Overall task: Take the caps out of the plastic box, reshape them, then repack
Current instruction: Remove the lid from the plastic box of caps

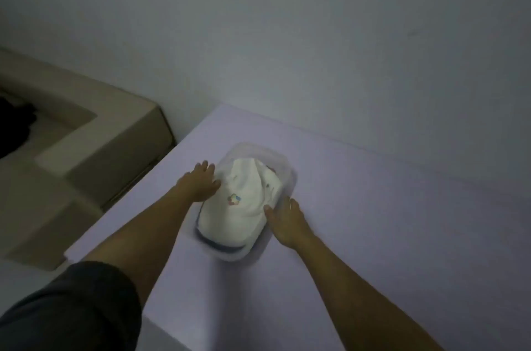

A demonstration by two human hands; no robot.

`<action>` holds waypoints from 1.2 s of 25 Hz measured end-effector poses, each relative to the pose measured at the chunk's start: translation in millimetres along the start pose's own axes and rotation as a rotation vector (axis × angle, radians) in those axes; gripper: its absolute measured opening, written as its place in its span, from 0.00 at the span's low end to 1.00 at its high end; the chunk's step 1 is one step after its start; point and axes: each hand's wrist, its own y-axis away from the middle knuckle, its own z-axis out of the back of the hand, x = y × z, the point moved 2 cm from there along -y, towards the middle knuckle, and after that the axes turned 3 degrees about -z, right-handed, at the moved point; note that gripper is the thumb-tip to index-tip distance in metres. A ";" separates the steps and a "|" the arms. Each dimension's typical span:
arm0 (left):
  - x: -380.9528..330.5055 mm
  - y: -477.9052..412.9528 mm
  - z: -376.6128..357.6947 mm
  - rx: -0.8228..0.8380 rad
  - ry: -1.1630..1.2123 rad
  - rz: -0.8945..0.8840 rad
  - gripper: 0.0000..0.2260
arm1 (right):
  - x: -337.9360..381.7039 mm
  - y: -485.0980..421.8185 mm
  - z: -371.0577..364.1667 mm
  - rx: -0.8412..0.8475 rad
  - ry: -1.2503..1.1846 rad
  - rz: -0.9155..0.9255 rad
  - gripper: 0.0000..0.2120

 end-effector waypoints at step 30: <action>-172.8 89.6 -144.4 0.189 0.572 -0.032 0.25 | -186.2 122.7 52.4 -0.300 -0.544 -0.321 0.40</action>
